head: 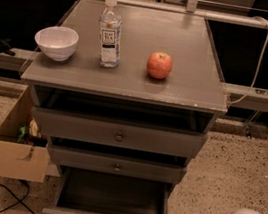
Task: Close bottom drawer
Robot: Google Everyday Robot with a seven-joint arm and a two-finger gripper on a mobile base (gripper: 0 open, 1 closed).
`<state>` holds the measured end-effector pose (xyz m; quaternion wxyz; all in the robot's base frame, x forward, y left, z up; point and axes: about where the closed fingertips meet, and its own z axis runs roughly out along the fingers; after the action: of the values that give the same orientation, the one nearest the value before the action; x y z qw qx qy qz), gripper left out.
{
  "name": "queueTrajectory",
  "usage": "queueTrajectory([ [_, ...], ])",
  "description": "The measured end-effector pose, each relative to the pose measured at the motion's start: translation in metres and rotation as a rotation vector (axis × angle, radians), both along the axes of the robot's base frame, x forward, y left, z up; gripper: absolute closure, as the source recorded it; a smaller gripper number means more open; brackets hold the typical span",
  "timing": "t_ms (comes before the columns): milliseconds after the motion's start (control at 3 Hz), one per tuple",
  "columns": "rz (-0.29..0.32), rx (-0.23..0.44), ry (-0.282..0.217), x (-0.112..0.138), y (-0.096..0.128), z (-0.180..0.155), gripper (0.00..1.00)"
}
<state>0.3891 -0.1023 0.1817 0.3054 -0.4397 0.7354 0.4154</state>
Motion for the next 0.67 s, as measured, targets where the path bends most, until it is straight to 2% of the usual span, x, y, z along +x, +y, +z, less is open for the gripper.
queueTrajectory([
  [333,0.006,0.004,-0.004,0.003,0.006,0.002,0.00],
  [667,0.011,-0.045,-0.040,0.032,0.016,0.007,0.00],
])
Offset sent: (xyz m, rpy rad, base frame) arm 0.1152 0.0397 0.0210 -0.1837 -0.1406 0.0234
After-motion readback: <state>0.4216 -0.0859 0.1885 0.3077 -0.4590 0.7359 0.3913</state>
